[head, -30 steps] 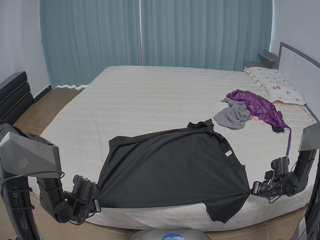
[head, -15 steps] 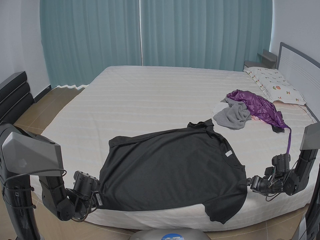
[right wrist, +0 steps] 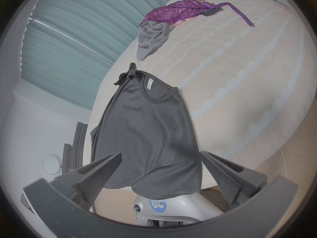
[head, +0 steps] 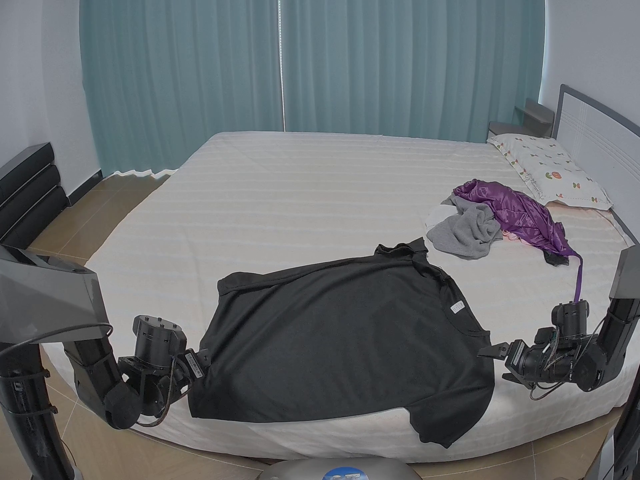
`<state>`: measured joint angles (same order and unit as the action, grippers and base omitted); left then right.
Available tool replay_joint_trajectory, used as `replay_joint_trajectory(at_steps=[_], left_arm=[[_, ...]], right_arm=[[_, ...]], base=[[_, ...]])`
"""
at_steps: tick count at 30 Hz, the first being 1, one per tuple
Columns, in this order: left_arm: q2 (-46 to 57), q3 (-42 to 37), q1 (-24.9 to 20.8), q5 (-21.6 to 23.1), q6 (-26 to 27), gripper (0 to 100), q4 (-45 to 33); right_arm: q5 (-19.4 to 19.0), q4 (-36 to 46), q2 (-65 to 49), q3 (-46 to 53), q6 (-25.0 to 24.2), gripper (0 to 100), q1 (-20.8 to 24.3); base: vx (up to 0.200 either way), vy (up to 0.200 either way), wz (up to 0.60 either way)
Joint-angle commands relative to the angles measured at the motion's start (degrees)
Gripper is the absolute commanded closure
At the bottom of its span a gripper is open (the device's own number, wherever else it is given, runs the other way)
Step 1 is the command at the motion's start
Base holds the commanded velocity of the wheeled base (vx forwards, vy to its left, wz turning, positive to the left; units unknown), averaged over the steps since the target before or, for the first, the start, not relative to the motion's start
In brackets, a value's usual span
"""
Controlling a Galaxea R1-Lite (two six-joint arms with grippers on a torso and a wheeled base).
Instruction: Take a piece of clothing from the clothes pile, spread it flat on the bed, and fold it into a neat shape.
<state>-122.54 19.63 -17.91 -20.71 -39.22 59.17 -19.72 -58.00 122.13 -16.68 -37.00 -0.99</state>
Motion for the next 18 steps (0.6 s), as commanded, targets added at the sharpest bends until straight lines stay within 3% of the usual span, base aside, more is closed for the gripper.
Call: replay_joint_trajectory(at_steps=[1, 6, 15, 18], left_arm=[[0.64, 0.76, 0.07, 0.06, -0.69, 0, 0.07], [0.64, 1.03, -0.11, 0.06, -1.39, 0, 0.07], [0.64, 2.08, -0.29, 0.15, -2.18, 0, 0.24], [0.64, 2.52, -0.37, 0.23, -2.88, 0, 0.15]], right_arm=[[-0.05, -1.24, -0.40, 1.12, -0.18, 0, -0.16], [-0.05, -5.37, -0.13, 2.97, -1.06, 0, 0.20], [-0.05, -6.77, 0.13, 3.23, -1.85, 0, 0.46], [-0.05, -6.77, 0.13, 3.14, -1.76, 0, 0.64]], base=[[0.000, 0.200, 0.00], [0.000, 0.200, 0.00], [0.000, 0.000, 0.00], [0.200, 0.000, 0.00]])
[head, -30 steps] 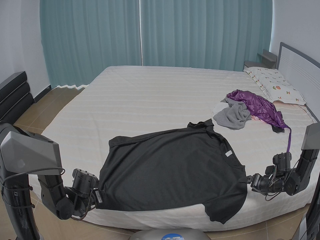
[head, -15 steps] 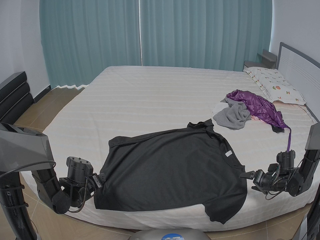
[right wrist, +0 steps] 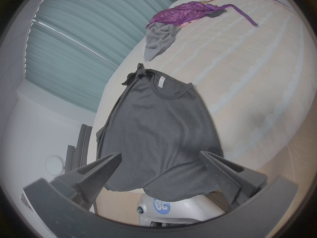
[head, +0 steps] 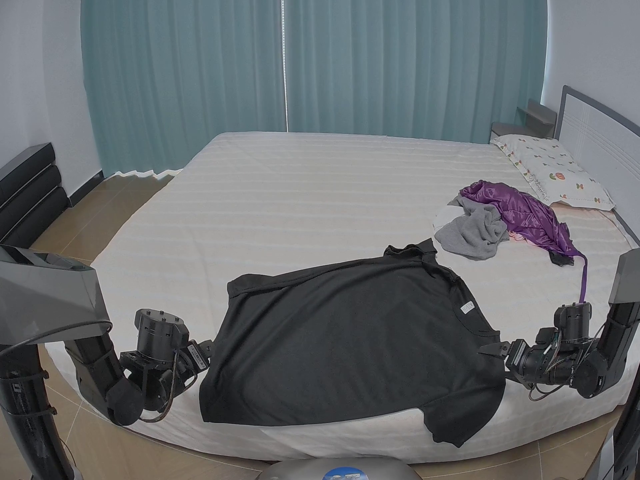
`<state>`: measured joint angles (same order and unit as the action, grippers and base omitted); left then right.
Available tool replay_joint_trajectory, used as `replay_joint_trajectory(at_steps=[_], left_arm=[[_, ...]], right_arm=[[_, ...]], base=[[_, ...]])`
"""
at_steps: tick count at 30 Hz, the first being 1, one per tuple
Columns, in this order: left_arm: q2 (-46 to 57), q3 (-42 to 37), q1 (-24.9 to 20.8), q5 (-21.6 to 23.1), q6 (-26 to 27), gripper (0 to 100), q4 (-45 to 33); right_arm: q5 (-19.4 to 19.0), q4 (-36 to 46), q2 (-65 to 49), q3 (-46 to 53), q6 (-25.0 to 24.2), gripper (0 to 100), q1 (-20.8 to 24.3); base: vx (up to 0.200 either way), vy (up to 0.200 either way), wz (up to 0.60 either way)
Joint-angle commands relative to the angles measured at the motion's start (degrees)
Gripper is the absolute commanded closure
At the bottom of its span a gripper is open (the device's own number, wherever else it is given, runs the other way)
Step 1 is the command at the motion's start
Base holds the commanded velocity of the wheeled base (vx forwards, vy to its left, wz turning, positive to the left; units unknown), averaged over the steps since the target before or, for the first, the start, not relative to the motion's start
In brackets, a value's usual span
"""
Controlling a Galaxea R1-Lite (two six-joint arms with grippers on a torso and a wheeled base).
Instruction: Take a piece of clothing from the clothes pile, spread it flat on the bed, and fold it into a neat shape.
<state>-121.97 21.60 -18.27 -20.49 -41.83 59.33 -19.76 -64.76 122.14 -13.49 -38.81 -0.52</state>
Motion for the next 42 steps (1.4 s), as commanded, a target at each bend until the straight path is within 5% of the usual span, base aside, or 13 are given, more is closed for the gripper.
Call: replay_joint_trajectory(at_steps=[1, 14, 18, 26, 42], left_arm=[[0.06, 0.63, -0.18, 0.10, -0.36, 0, 0.08], [-0.11, 2.92, -3.17, 0.89, -0.54, 0, -0.01], [-2.66, 8.72, -2.47, 1.16, -0.80, 0, -0.36], [-10.84, 20.50, -0.45, 10.82, -0.80, 0, -0.80], [-20.33, 40.36, 3.24, 14.69, -0.27, 0, -14.16]], right_arm=[[-0.01, -0.02, 0.12, -0.13, -0.03, 0, 0.08], [-0.01, -0.02, 0.38, -0.39, 0.06, 0, 0.17], [-0.10, -0.11, 0.47, -0.30, -0.12, 0, 1.75], [-0.10, -0.37, 0.65, -0.22, -2.23, 0, 2.55], [-0.19, -0.55, 1.96, -0.74, -2.41, 0, 1.93]], base=[[0.200, 0.000, 0.00], [0.123, 0.000, 0.00], [0.000, 0.000, 0.00], [0.000, 0.000, 0.00], [0.000, 0.000, 0.00]])
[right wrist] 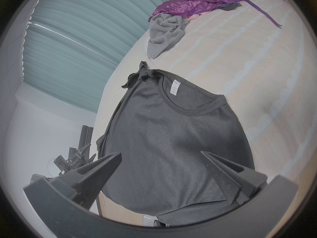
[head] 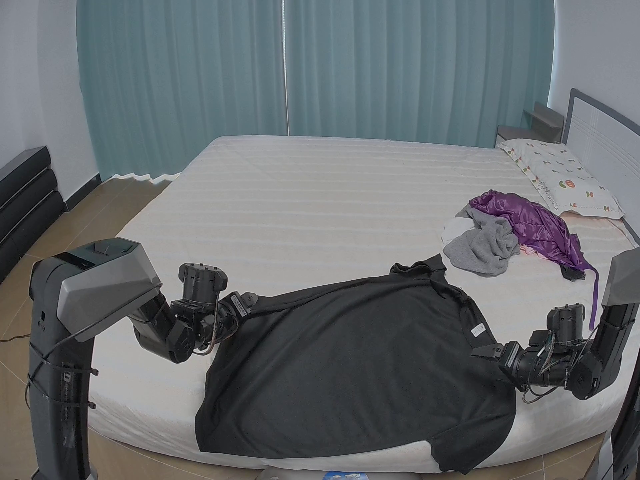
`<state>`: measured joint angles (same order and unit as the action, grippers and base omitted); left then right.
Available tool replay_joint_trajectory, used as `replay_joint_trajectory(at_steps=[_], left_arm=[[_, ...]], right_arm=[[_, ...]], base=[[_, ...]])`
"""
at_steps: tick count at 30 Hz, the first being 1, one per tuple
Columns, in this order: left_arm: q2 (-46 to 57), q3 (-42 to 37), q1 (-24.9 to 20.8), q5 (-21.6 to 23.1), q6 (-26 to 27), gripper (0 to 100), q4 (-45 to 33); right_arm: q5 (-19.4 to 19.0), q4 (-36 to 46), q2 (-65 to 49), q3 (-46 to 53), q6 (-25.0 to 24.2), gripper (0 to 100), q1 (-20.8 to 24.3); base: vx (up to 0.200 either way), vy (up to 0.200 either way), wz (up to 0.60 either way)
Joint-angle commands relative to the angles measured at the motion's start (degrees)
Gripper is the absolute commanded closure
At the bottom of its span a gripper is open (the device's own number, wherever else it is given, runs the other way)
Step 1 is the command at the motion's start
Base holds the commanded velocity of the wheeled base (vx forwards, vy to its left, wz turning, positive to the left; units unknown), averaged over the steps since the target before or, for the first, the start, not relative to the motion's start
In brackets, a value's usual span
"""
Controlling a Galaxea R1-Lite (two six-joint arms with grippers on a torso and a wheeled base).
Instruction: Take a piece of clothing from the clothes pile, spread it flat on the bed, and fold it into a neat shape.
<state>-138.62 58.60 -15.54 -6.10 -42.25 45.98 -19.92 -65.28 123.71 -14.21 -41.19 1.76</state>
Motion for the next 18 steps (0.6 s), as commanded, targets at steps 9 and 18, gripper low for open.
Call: replay_joint_trajectory(at_steps=[9, 18], left_arm=[[-7.63, 9.87, 0.60, -0.14, 0.24, 0, -2.92], [-7.63, 13.73, 2.45, -0.41, 0.33, 100, -5.03]], right_arm=[[-0.03, -0.02, 0.30, 0.15, -0.12, 0, -0.61], [-0.03, -0.02, 0.30, 0.06, -0.12, 0, -0.96]], base=[[0.000, 0.000, 0.00], [0.000, 0.000, 0.00]])
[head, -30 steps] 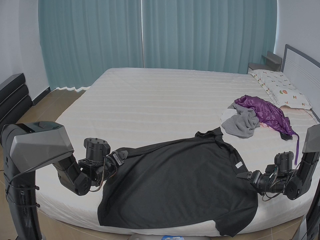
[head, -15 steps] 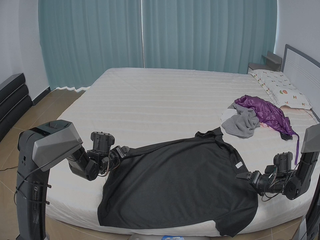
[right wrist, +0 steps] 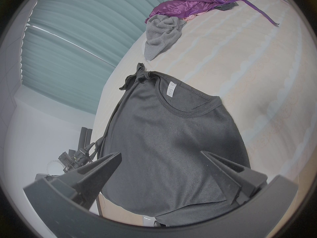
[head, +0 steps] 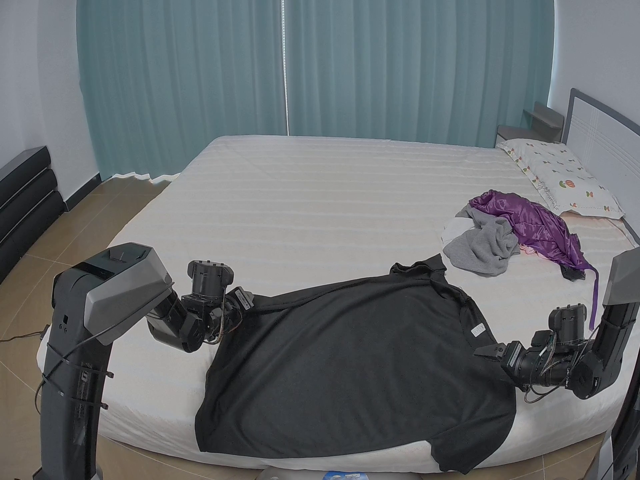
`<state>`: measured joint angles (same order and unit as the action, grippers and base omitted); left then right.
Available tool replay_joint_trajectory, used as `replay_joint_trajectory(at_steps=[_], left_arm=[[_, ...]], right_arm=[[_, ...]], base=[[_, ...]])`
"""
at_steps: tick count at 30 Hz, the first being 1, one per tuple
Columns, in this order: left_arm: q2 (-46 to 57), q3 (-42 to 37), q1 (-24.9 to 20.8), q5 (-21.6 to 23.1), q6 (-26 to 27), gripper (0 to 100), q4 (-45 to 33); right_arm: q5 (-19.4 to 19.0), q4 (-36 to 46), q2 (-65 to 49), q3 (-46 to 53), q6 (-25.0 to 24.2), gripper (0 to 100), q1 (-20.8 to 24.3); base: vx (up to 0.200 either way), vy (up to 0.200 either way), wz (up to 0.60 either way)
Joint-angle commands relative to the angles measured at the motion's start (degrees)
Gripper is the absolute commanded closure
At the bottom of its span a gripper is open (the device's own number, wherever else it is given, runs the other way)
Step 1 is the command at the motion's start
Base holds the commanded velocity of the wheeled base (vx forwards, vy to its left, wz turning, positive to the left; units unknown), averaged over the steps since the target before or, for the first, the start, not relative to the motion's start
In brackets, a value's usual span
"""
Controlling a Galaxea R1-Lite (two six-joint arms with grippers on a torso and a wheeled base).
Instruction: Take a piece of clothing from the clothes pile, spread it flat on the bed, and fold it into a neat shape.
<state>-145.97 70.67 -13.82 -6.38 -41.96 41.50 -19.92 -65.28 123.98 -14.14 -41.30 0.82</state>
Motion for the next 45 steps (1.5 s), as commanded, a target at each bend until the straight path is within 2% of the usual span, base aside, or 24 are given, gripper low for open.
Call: replay_joint_trajectory(at_steps=[1, 14, 22, 29, 31, 36, 38, 39, 40, 42, 43, 44, 45], left_arm=[[-0.28, 2.10, 0.99, -0.30, 0.04, 100, -0.80], [-1.16, 8.61, 3.80, -0.48, 0.12, 100, -1.51], [-1.69, 15.20, 4.33, -1.53, 2.23, 100, -2.74], [-3.00, 21.00, 5.12, -5.14, 5.13, 100, -4.06], [-3.00, 22.23, 5.12, -5.58, 5.22, 100, -5.20], [-3.00, 23.20, 5.21, -6.46, 5.31, 100, -5.64], [-3.00, 23.20, 5.21, -6.46, 5.31, 100, -5.64], [-3.09, 22.93, 5.21, -6.90, 5.31, 100, -5.73], [-3.09, 22.85, 5.21, -6.98, 5.31, 100, -5.73], [-3.09, 22.67, 5.30, -7.16, 5.31, 100, -5.73], [-3.09, 22.67, 5.30, -7.16, 5.31, 100, -5.73], [-3.09, 22.58, 5.65, -7.16, 5.31, 100, -5.73], [-3.09, 22.58, 5.74, -7.16, 5.31, 100, -5.73]], right_arm=[[-0.03, -0.02, 0.12, -0.01, -0.01, 0, -0.03], [0.06, -0.20, 0.21, -0.45, -0.09, 0, 0.06], [1.11, -6.53, 3.90, -4.76, -2.64, 0, 0.85], [7.44, -5.56, 11.11, -17.76, -1.59, 0, 2.08], [9.46, -2.13, 12.25, -24.88, -1.24, 0, 2.70], [10.52, 10.70, 13.57, -39.21, -1.06, 0, 4.72], [10.52, 10.70, 13.57, -39.21, -1.06, 0, 4.72], [12.27, 15.62, 16.47, -46.50, 1.31, 0, 5.69], [12.89, 16.15, 17.00, -47.65, 2.37, 0, 5.78], [14.12, 17.73, 19.46, -51.34, 7.82, 0, 5.78], [14.21, 17.91, 19.72, -51.78, 8.43, 0, 5.78], [14.47, 18.96, 21.22, -53.71, 12.03, 0, 5.86], [15.00, 19.31, 21.83, -54.50, 13.53, 0, 5.86]], base=[[0.000, 0.000, 0.00], [0.000, 0.000, 0.00], [0.000, 0.000, 0.00], [0.000, 0.000, 0.00], [0.000, 0.000, 0.00], [0.000, 0.000, 0.00], [0.000, 0.000, 0.00], [0.000, 0.000, 0.00], [0.000, 0.000, 0.00], [0.000, 0.000, 0.00], [0.000, 0.000, 0.00], [0.000, 0.000, 0.00], [0.000, 0.000, 0.00]])
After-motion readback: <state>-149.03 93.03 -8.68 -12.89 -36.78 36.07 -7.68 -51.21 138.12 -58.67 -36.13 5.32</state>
